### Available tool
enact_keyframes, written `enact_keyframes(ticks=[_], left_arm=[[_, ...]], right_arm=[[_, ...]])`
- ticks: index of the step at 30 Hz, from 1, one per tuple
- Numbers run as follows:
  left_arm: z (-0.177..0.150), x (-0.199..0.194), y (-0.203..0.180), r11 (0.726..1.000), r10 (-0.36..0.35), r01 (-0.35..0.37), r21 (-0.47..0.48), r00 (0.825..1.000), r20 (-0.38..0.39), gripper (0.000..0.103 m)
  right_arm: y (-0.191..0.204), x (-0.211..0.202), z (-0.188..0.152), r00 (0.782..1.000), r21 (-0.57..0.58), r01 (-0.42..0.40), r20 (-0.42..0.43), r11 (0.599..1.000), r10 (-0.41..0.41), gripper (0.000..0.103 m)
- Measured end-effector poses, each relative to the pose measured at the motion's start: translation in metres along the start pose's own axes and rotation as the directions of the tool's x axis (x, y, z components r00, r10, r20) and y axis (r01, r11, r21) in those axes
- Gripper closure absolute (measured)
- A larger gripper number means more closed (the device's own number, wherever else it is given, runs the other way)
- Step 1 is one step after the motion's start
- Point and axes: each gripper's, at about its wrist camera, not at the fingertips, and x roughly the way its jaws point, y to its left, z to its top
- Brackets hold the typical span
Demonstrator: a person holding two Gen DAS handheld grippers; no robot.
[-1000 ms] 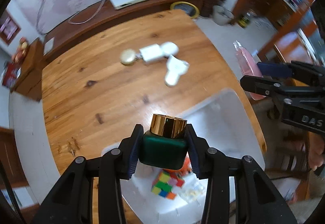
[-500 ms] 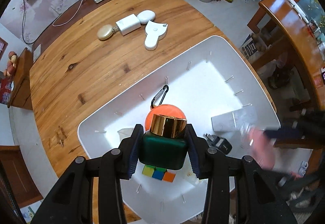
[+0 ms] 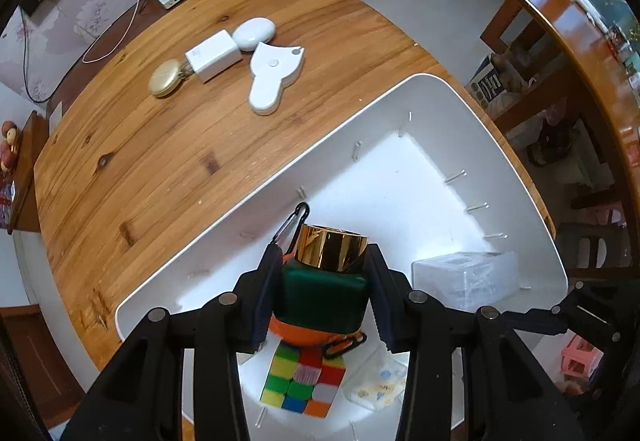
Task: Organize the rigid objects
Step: 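Carry the pink case and green jar over the white tray with both tools, then release the pink case and green jar in the tray, lift both tools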
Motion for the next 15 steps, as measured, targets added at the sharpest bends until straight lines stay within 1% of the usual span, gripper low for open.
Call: enact_keyframes(ticks=[3, 6, 9, 15], left_arm=[[0.005, 0.009, -0.007, 1.000, 0.007, -0.006, 0.015, 1.000, -0.004, 0.058], [0.009, 0.019, -0.014, 1.000, 0.006, -0.006, 0.023, 1.000, -0.011, 0.058], [0.012, 0.031, -0.018, 1.000, 0.005, -0.004, 0.022, 0.999, -0.037, 0.058], [0.019, 0.053, -0.024, 0.999, 0.033, -0.030, 0.031, 0.997, -0.075, 0.058]], right_arm=[[-0.006, 0.005, 0.003, 0.999, 0.003, 0.045, 0.000, 0.999, -0.045, 0.053], [-0.008, 0.008, 0.007, 0.994, -0.008, 0.107, 0.010, 0.994, -0.107, 0.053], [-0.009, 0.013, 0.010, 0.987, -0.021, 0.163, 0.011, 0.986, -0.163, 0.053], [-0.017, 0.029, 0.014, 0.977, -0.021, 0.214, 0.009, 0.977, -0.214, 0.053]])
